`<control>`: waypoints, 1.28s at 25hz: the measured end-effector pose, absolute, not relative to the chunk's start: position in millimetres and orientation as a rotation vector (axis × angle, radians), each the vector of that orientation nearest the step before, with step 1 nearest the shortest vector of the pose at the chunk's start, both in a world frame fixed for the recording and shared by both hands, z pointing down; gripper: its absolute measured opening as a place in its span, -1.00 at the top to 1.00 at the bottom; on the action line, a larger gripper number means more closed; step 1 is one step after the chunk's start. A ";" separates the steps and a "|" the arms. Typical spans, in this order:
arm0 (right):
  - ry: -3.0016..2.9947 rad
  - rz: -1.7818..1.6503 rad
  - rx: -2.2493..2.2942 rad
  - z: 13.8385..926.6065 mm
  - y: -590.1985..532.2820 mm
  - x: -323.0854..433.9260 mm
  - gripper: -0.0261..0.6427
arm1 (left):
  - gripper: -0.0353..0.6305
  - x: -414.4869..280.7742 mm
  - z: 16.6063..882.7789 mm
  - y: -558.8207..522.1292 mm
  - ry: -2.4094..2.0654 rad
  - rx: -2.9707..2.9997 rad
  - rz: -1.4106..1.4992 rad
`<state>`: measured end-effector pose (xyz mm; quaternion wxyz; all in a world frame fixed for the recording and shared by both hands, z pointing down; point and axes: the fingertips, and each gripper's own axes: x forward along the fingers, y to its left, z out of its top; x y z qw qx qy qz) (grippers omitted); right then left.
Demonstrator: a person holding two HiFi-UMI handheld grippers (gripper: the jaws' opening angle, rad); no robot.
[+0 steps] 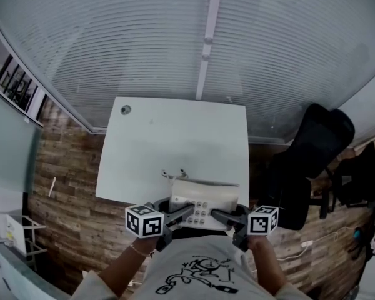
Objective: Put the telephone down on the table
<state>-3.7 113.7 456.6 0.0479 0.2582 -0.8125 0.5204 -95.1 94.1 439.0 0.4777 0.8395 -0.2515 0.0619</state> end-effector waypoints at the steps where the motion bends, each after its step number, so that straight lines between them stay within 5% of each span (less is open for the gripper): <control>1: -2.478 1.587 0.787 456.6 112.0 -3.3 -0.01 | 0.14 -94.7 439.1 92.6 -0.616 2.049 0.149; 32: -2.497 1.583 0.698 468.4 10.8 94.5 -0.01 | 0.14 2.0 449.4 -2.3 -0.680 2.000 0.152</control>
